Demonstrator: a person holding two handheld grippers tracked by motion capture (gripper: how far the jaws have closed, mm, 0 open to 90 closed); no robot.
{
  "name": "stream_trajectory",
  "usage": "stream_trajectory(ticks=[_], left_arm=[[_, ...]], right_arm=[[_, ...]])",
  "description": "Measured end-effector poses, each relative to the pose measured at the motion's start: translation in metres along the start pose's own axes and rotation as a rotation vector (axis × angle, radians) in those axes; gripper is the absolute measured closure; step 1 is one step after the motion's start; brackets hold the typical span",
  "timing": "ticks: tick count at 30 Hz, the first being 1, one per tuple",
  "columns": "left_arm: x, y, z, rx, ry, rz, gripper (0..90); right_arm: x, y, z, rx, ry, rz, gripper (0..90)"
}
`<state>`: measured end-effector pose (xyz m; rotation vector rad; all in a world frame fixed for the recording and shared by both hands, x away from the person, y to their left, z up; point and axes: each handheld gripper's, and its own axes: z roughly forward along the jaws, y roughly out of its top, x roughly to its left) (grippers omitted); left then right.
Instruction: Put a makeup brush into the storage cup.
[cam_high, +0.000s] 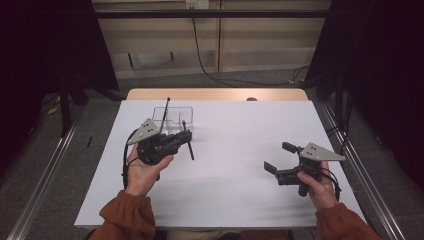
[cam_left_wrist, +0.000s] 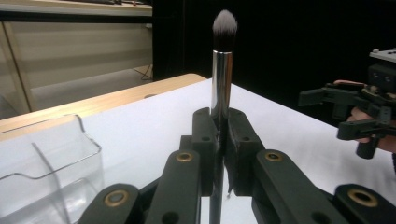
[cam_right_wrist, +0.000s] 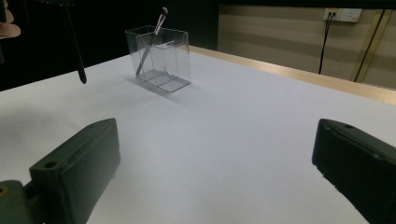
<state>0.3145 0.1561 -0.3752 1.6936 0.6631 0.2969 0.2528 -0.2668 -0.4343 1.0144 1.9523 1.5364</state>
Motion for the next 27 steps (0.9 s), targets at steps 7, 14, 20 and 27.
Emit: stream_trajectory(ticks=[7, 14, 20, 27], left_arm=[[0.009, 0.004, -0.011, -0.013, 0.033, -0.002, 83.8], [0.019, 0.009, -0.022, -0.009, 0.063, 0.009, 83.8], [0.027, 0.013, -0.031, -0.011, 0.084, 0.015, 83.8], [0.036, 0.022, -0.041, -0.008, 0.114, 0.017, 83.8]], right_arm=[[-0.01, -0.009, -0.019, 0.01, -0.071, 0.026, 0.8], [-0.009, -0.011, -0.031, -0.032, -0.092, 0.004, 1.0], [-0.013, -0.018, -0.039, -0.032, -0.102, 0.017, 0.8], [-0.014, -0.02, -0.042, -0.036, -0.067, 0.005, 0.8]])
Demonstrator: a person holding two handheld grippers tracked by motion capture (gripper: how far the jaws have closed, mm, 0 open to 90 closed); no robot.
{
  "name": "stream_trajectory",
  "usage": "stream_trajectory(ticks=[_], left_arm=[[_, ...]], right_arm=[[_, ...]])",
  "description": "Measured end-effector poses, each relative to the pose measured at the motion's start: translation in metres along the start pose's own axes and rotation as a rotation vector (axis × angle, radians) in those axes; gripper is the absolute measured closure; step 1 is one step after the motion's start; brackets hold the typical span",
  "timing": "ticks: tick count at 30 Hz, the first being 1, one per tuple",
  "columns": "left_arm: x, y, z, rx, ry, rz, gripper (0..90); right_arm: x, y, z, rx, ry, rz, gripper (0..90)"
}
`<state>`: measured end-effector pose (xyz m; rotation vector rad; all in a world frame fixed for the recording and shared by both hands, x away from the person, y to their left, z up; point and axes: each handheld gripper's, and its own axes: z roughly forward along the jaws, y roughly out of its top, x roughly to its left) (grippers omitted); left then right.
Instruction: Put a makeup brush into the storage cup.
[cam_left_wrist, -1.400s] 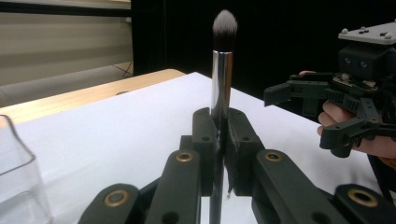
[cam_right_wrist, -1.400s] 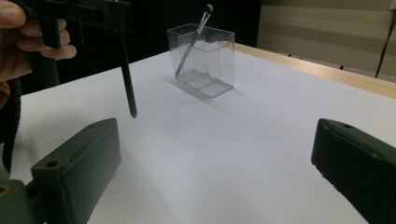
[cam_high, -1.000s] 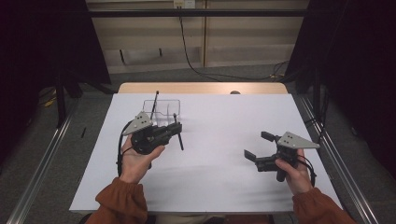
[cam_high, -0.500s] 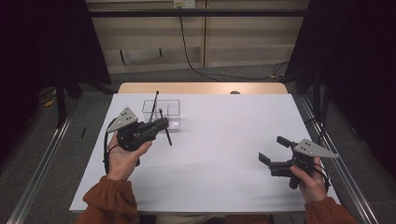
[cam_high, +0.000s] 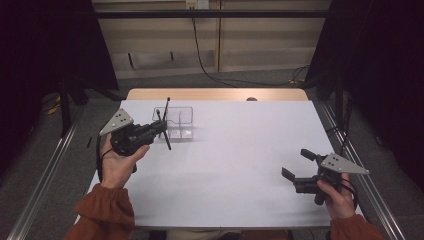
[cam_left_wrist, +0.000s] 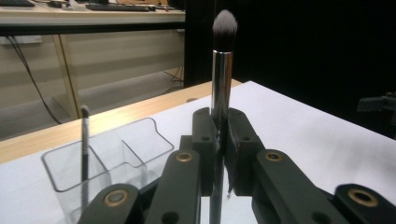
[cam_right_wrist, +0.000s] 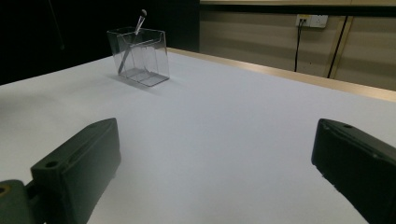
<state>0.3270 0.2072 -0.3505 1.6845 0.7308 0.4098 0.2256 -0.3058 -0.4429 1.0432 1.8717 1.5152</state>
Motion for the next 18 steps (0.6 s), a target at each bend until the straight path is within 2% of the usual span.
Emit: stream_trajectory(ticks=[5, 12, 16, 18], left_arm=[[0.011, 0.002, 0.0, 0.002, 0.031, 0.0, 83.8], [0.029, 0.0, -0.001, 0.0, 0.076, -0.029, 83.8], [0.033, 0.007, -0.001, 0.004, 0.088, -0.02, 83.8], [0.035, 0.012, 0.0, -0.01, 0.09, -0.024, 83.8]], right_arm=[[0.001, -0.002, -0.001, -0.009, 0.021, -0.014, 0.8], [0.002, -0.002, 0.0, -0.007, 0.038, -0.011, 0.4], [0.002, -0.002, 0.0, -0.007, 0.035, -0.011, 0.0], [0.003, -0.002, 0.0, -0.004, 0.032, -0.018, 0.0]])
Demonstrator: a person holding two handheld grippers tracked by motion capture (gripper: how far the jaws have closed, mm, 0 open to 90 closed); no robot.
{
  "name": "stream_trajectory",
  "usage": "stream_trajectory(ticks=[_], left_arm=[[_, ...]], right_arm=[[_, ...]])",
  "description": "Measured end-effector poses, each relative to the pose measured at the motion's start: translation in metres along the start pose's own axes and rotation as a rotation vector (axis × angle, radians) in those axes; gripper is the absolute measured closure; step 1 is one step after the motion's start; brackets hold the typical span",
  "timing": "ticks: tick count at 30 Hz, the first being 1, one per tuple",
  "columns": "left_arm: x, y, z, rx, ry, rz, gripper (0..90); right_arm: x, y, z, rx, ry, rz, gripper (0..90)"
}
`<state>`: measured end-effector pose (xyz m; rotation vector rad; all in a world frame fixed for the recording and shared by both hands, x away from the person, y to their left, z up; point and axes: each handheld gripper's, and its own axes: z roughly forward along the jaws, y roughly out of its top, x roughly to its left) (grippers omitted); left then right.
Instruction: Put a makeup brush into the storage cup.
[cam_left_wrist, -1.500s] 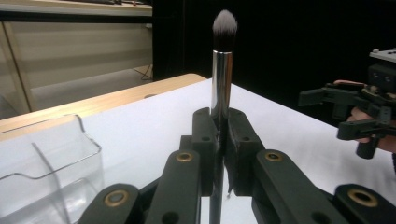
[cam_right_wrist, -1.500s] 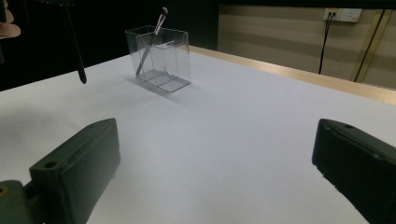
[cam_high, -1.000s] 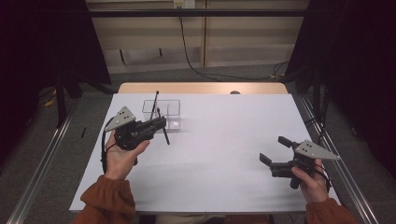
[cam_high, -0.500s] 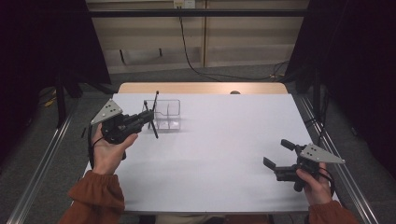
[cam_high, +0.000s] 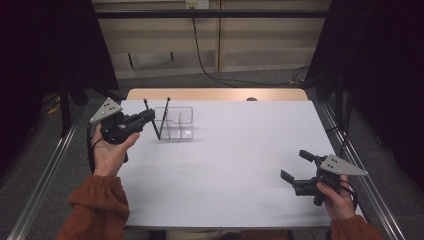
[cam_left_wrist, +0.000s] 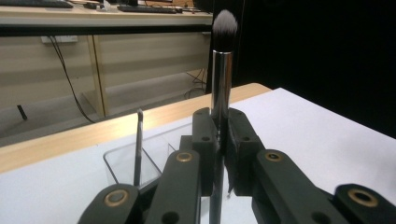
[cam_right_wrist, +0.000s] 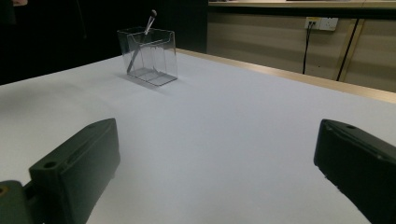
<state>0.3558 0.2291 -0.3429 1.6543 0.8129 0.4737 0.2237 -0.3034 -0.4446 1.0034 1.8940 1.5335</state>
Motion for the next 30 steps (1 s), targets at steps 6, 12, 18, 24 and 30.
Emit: stream_trajectory(ticks=[6, 12, 18, 24, 30], left_arm=[[0.002, 0.009, 0.006, -0.005, 0.01, 0.012, 83.8], [0.003, 0.015, 0.012, -0.011, 0.016, 0.012, 83.8], [0.005, 0.023, 0.016, -0.027, 0.024, 0.013, 83.8], [0.01, 0.026, 0.024, -0.031, 0.048, 0.011, 83.8], [0.011, 0.031, 0.029, -0.034, 0.051, 0.012, 83.8]], right_arm=[[-0.001, 0.0, 0.0, -0.001, -0.006, 0.0, 0.0], [0.0, 0.0, 0.0, -0.002, -0.002, 0.006, 0.0], [0.0, 0.0, 0.0, -0.003, -0.003, 0.011, 0.0], [0.0, 0.0, -0.001, -0.003, -0.003, 0.007, 0.0], [-0.001, 0.0, -0.001, -0.007, -0.01, 0.007, 0.0]])
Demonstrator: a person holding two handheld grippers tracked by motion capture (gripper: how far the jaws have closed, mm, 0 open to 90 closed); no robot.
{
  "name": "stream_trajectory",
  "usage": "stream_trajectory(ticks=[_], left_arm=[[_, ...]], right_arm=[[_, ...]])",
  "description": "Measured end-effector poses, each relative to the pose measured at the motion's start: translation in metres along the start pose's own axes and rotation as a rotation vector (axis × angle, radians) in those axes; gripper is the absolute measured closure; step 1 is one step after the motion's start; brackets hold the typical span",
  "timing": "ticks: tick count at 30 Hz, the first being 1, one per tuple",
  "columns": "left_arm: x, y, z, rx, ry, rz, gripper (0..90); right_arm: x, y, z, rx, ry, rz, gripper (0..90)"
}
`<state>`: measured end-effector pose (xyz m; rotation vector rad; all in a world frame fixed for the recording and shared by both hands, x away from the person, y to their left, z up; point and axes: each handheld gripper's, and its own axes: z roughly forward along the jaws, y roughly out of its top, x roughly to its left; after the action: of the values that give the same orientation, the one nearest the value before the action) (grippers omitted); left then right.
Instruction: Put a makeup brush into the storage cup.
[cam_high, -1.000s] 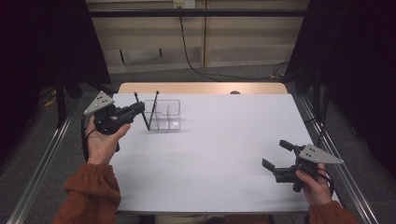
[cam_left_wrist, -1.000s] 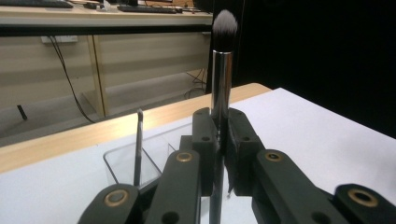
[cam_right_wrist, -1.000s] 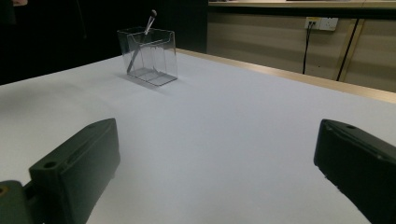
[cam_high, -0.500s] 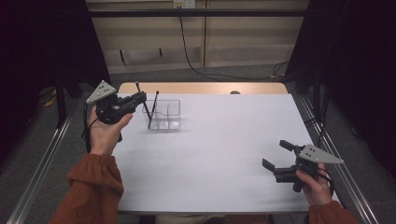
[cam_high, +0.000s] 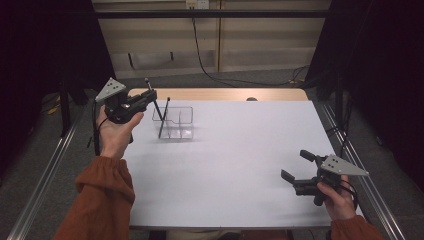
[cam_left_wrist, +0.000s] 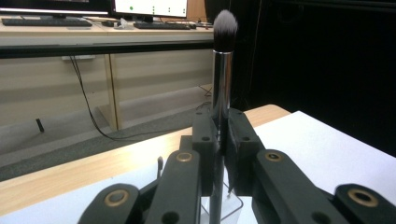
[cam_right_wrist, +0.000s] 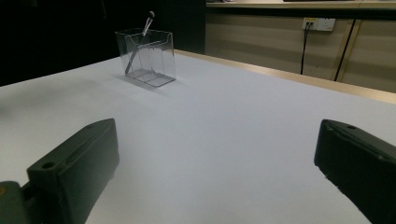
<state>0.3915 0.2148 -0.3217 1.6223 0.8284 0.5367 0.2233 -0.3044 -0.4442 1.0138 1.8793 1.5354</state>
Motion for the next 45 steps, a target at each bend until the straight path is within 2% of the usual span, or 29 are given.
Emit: stream_trajectory(ticks=[6, 14, 17, 19, 22, 25, 29, 38, 45], left_arm=[[0.001, 0.005, 0.007, -0.002, 0.008, 0.009, 83.8], [0.013, 0.008, 0.018, -0.003, 0.039, -0.017, 83.9], [0.014, 0.01, 0.021, -0.017, 0.051, -0.015, 83.9], [0.015, 0.012, 0.022, -0.013, 0.064, 0.002, 83.8], [0.019, 0.012, 0.025, -0.006, 0.079, 0.005, 83.9], [0.022, 0.01, 0.027, -0.005, 0.085, -0.007, 83.9], [0.023, 0.007, 0.029, -0.01, 0.09, -0.001, 83.9], [0.021, -0.005, 0.039, 0.036, 0.088, 0.018, 83.9], [0.023, -0.009, 0.041, 0.046, 0.091, 0.015, 83.9]], right_arm=[[0.0, 0.0, 0.0, -0.001, 0.0, -0.001, 0.0], [0.0, 0.0, 0.0, 0.001, 0.0, -0.003, 0.0], [0.0, 0.0, 0.0, 0.0, 0.001, -0.003, 0.0], [0.0, 0.0, 0.0, 0.001, -0.002, -0.004, 0.0], [0.0, 0.0, 0.0, 0.001, 0.0, -0.002, 0.0], [0.0, -0.001, 0.0, 0.002, 0.0, -0.004, 0.0], [0.0, -0.001, 0.0, 0.001, -0.003, 0.001, 0.0], [0.001, -0.001, -0.001, -0.003, -0.005, -0.004, 0.0], [0.001, -0.001, 0.0, -0.001, 0.0, -0.001, 0.0]])
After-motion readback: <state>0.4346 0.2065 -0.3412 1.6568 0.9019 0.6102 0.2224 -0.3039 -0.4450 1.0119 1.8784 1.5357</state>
